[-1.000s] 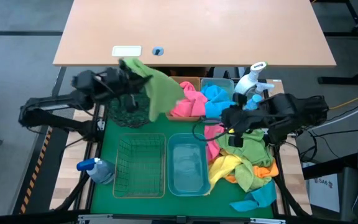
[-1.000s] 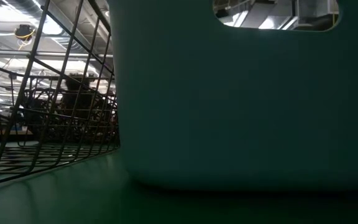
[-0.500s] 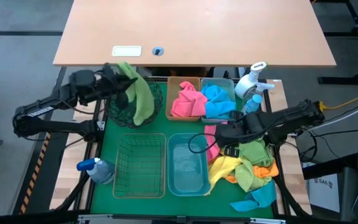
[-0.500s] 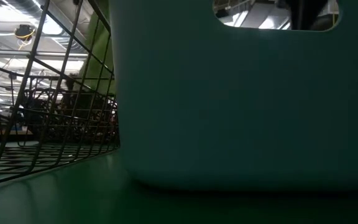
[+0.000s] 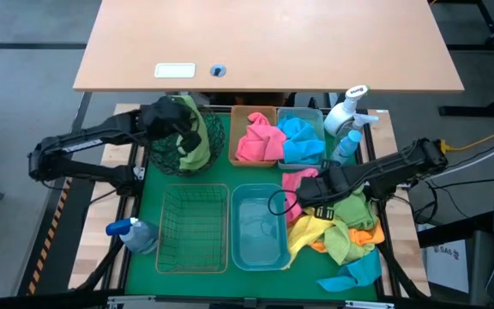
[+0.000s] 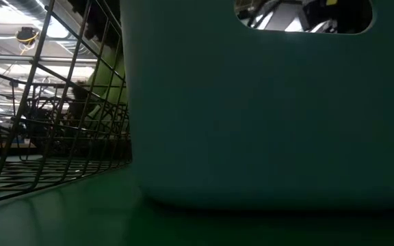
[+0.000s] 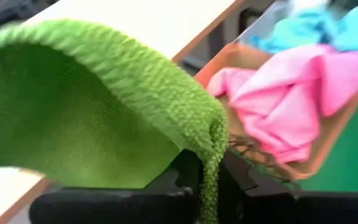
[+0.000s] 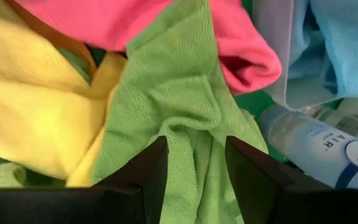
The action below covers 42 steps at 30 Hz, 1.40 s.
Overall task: Sort microfiber towel by color & place in baskets
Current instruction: Put the green towel into the black basket
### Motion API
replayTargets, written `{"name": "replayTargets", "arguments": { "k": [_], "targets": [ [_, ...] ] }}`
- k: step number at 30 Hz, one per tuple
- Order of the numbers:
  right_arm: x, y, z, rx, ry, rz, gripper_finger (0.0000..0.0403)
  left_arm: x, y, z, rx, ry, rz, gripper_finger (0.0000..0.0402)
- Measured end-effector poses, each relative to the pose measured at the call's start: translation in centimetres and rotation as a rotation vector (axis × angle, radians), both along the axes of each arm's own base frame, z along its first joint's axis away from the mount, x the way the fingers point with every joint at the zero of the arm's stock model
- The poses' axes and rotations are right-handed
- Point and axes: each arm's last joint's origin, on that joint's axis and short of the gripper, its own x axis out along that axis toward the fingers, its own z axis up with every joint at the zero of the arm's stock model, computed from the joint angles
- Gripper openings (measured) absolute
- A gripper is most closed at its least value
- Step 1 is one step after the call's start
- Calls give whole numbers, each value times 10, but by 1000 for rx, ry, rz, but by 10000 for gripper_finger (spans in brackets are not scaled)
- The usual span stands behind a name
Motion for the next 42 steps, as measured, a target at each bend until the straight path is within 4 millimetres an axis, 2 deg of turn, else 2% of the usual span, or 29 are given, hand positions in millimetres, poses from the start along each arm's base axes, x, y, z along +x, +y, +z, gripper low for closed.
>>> {"name": "replayTargets", "arguments": {
  "k": [7,16,27,37,42],
  "targets": [
    [-1,-1,-2,-7,14,1,159,12,6,-12,0,56,70,54],
    [-1,-1,-2,-42,1,-5,159,8,11,-13,-32,39,111,106],
    [1,0,-3,-19,-30,-65,159,-25,-4,-7,-88,118,90,110],
    [4,1,-3,-8,-65,-76,159,-25,-11,-5,-240,30,-86,110],
    [0,0,-27,-17,-51,-138,159,-25,-11,-5,-243,29,-89,110]
  ]
}}
